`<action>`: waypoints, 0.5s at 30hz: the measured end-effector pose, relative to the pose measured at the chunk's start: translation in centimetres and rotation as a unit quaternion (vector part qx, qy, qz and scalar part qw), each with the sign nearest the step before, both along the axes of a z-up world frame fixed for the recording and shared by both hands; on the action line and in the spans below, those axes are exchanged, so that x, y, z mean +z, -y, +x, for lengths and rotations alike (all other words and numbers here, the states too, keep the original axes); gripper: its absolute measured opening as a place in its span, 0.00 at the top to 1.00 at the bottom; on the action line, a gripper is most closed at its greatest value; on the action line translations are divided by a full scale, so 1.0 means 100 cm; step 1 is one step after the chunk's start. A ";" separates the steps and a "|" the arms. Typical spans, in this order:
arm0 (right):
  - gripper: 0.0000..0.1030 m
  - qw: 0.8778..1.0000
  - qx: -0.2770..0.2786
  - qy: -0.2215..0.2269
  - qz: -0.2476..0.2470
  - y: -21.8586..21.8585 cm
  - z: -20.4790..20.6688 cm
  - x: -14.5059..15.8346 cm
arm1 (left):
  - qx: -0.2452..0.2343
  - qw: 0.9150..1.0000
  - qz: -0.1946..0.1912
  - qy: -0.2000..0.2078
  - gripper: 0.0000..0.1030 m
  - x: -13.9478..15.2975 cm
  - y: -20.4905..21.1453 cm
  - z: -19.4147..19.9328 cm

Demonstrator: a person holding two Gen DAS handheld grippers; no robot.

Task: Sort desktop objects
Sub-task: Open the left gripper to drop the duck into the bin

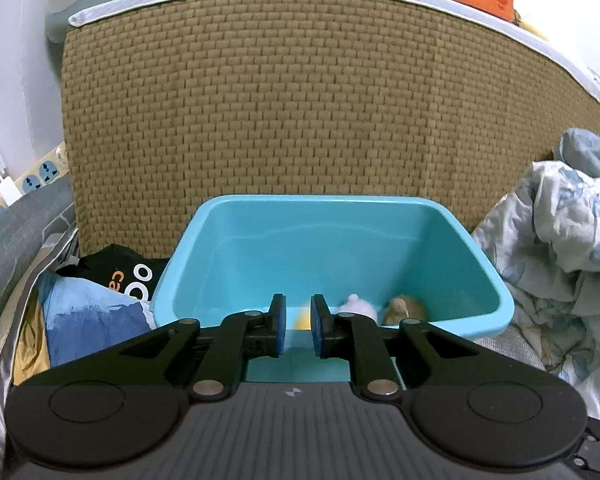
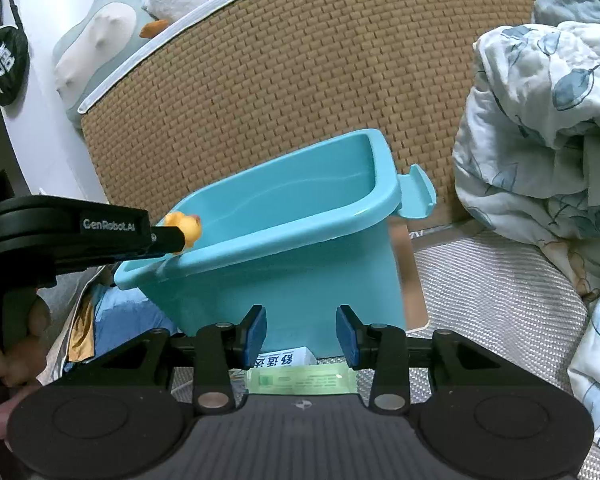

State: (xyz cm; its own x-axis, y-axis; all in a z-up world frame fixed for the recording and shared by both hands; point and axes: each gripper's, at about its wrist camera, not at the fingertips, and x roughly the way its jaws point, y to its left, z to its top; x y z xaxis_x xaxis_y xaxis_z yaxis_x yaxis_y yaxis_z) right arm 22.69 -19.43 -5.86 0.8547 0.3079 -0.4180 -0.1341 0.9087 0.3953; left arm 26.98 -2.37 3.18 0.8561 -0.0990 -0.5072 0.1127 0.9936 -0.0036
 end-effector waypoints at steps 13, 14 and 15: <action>0.59 1.000 -0.010 -0.002 0.008 0.006 0.000 0.000 | 0.005 1.000 -0.001 0.002 0.84 0.002 -0.006 -0.009; 0.59 1.000 -0.009 -0.002 0.008 0.006 0.000 0.000 | 0.005 1.000 -0.001 0.003 0.84 0.002 -0.006 -0.010; 0.59 1.000 -0.009 -0.002 0.007 0.006 -0.001 0.000 | 0.005 1.000 -0.002 0.003 0.84 0.003 -0.007 -0.011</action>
